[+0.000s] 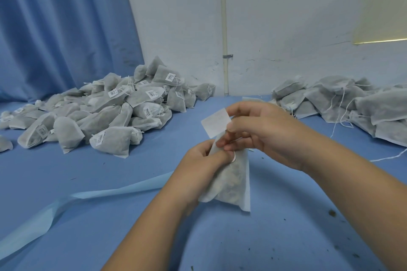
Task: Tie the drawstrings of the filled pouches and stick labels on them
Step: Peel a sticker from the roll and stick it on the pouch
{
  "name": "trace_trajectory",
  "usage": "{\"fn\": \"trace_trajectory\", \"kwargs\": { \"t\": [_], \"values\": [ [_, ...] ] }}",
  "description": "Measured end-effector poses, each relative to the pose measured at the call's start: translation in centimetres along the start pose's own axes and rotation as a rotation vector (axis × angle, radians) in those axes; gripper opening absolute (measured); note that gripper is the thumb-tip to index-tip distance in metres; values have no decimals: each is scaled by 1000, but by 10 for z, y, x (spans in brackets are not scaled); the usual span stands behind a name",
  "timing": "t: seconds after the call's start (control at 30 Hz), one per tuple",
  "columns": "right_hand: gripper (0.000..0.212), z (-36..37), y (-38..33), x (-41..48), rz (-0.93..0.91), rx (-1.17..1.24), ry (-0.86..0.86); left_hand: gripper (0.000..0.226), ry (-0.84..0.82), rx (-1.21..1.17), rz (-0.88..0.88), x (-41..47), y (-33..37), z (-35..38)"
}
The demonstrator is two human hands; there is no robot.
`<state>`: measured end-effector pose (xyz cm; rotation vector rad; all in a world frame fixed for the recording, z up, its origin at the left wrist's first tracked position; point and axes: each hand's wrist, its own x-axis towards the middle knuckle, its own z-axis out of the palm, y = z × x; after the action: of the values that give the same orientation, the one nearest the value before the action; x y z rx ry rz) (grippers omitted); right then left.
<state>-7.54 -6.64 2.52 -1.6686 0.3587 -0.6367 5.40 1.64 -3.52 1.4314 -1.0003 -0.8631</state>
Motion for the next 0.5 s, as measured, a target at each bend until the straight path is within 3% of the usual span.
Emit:
{"fn": "trace_trajectory", "kwargs": {
  "t": [0.23, 0.37, 0.5],
  "values": [
    [19, 2, 1, 0, -9, 34, 40, 9, -88, -234, -15, -2, 2, 0],
    [20, 6, 2, 1, -9, 46, 24, 33, -73, -184, -21, -1, -1, 0],
    [20, 2, -2, 0, -51, 10, 81, 22, -64, -203, -41, 0, 1, -3]
  ]
}}
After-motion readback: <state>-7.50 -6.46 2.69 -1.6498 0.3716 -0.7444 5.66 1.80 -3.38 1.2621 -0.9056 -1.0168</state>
